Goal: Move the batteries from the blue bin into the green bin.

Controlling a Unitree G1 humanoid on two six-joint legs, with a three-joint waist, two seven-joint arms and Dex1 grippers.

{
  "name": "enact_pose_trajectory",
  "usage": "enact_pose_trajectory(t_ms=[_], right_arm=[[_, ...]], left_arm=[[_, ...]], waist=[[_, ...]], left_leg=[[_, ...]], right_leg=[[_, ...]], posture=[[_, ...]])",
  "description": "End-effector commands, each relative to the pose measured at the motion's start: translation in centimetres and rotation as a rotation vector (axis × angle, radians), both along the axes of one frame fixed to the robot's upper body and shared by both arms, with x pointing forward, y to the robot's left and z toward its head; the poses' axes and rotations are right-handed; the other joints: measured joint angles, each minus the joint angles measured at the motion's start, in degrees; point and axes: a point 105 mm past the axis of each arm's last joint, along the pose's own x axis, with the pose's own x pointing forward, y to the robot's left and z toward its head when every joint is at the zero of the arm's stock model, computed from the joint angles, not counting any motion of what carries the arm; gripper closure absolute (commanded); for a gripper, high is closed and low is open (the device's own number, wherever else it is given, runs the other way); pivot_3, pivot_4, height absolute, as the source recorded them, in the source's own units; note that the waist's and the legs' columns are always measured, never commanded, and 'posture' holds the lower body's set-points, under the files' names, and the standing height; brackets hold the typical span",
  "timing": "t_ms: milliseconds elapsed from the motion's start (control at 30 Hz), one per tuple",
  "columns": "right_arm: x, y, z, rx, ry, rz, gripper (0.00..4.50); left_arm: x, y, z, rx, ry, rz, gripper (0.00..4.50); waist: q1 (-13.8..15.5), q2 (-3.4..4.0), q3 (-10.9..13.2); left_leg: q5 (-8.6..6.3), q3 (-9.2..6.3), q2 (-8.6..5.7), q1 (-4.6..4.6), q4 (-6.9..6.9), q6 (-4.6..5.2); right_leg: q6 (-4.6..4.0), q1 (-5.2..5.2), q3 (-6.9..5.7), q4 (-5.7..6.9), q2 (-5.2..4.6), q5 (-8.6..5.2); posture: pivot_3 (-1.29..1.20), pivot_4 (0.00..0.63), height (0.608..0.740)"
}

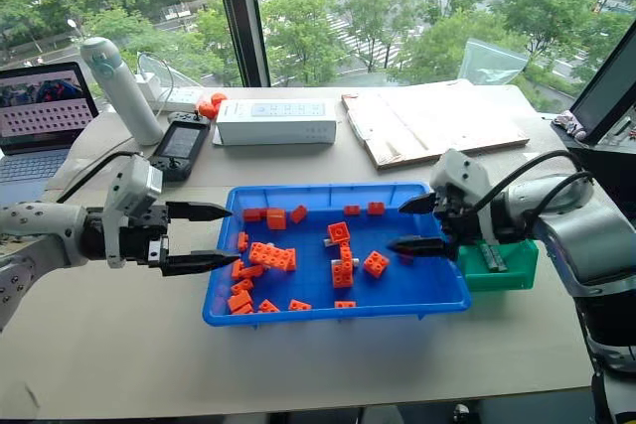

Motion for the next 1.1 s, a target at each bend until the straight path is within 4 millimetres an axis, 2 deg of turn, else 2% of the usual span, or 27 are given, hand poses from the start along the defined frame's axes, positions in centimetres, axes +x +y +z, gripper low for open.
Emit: enact_pose_trajectory(t_ms=[33,100,167,333,400,433,500,567,633,700,900,967,1100], right_arm=[[0.4,0.4,0.6,0.003,-0.064,0.007,0.30],[0.6,0.6,0.4,0.005,-0.062,0.002,0.30],[0.8,0.7,0.2,0.011,-0.060,-0.009,0.70],[0.9,0.7,-0.3,0.011,-0.049,-0.011,2.31],[1.1,0.4,0.2,0.016,-0.062,-0.023,2.96],[1.3,0.1,0.6,0.018,-0.073,-0.033,3.10],[1.9,-1.1,1.4,0.016,-0.094,-0.070,3.10],[2.7,-2.9,2.0,-0.008,-0.124,-0.125,3.10],[3.8,-5.5,2.5,-0.042,-0.159,-0.211,3.10],[4.4,-6.9,2.7,-0.058,-0.175,-0.255,3.10],[5.4,-8.7,2.2,-0.051,-0.174,-0.326,3.10],[5.4,-8.8,2.0,-0.028,-0.166,-0.336,2.10],[5.2,-8.3,2.4,0.002,-0.156,-0.318,0.80]], left_arm=[[-0.3,0.0,0.3,0.033,-0.054,0.005,0.00],[-0.4,0.1,0.1,0.037,-0.052,0.010,0.00],[-0.3,0.2,-0.1,0.042,-0.052,0.019,0.00],[-0.1,0.2,-0.2,0.044,-0.056,0.030,0.00],[0.0,0.2,-0.2,0.044,-0.056,0.033,0.00],[0.1,0.2,-0.3,0.046,-0.057,0.034,0.00],[0.1,0.3,-0.4,0.049,-0.058,0.035,0.00],[0.2,0.3,-0.5,0.051,-0.059,0.035,0.00],[0.3,0.1,-0.5,0.050,-0.064,0.025,0.00],[0.4,0.0,-0.5,0.049,-0.069,0.019,0.00],[0.7,0.0,-0.4,0.056,-0.079,0.008,0.00],[0.8,-0.1,-0.5,0.058,-0.080,0.005,0.00],[0.8,0.0,-0.6,0.062,-0.080,0.003,0.00]], waist=[[0.11,0.00,0.00],[0.07,0.00,0.00],[-0.01,0.00,0.00],[0.01,0.00,0.00],[0.02,0.00,0.00],[0.01,0.00,0.00],[0.01,0.00,0.00],[0.12,0.00,0.00],[0.15,0.00,0.00],[0.13,-0.01,0.00],[-0.49,-0.01,0.00],[-0.44,-0.01,0.00],[-0.42,-0.01,0.00]], left_leg=[[0.00,-0.01,0.00,0.00,0.00,0.00],[-0.01,-0.02,0.01,0.00,0.02,-0.01],[-0.01,-0.02,0.01,0.01,0.02,-0.02],[0.00,-0.02,0.01,0.00,0.01,-0.01],[0.00,-0.02,0.01,0.00,0.02,-0.01],[-0.01,-0.02,0.01,0.00,0.02,-0.02],[-0.01,-0.02,0.01,0.00,0.02,-0.02],[-0.01,-0.01,0.01,0.00,0.02,-0.02],[-0.02,-0.02,0.00,0.00,0.04,-0.04],[-0.06,-0.02,0.00,0.01,0.05,-0.09],[0.01,0.01,0.02,0.01,0.02,0.01],[0.02,0.00,0.02,0.01,0.01,0.02],[0.02,0.00,0.01,0.01,0.04,0.02]], right_leg=[[0.00,0.00,0.00,0.00,0.00,0.00],[0.00,0.00,-0.03,0.00,0.00,0.00],[0.00,0.01,-0.03,0.01,0.00,0.00],[-0.01,0.02,-0.02,0.04,0.01,0.00],[-0.01,0.02,-0.03,0.03,0.01,0.00],[-0.01,0.02,-0.03,0.03,0.01,0.00],[-0.01,0.02,-0.03,0.04,0.01,0.00],[-0.01,0.02,-0.03,0.03,0.01,0.00],[0.00,-0.01,-0.04,0.01,0.00,0.01],[0.01,-0.02,-0.04,0.00,0.00,0.01],[-0.02,0.02,0.00,0.08,0.02,0.00],[-0.02,0.04,0.00,0.08,0.02,-0.01],[0.00,0.05,0.00,0.07,0.02,0.00]], posture=[[0.00,0.150,0.730],[0.00,0.150,0.730],[0.00,0.150,0.730],[0.00,0.150,0.730],[0.00,0.150,0.730],[0.00,0.150,0.730],[0.00,0.150,0.730],[0.00,0.150,0.730],[0.00,0.150,0.730],[0.00,0.150,0.730],[0.00,0.150,0.730],[0.00,0.150,0.730],[0.00,0.150,0.730]])
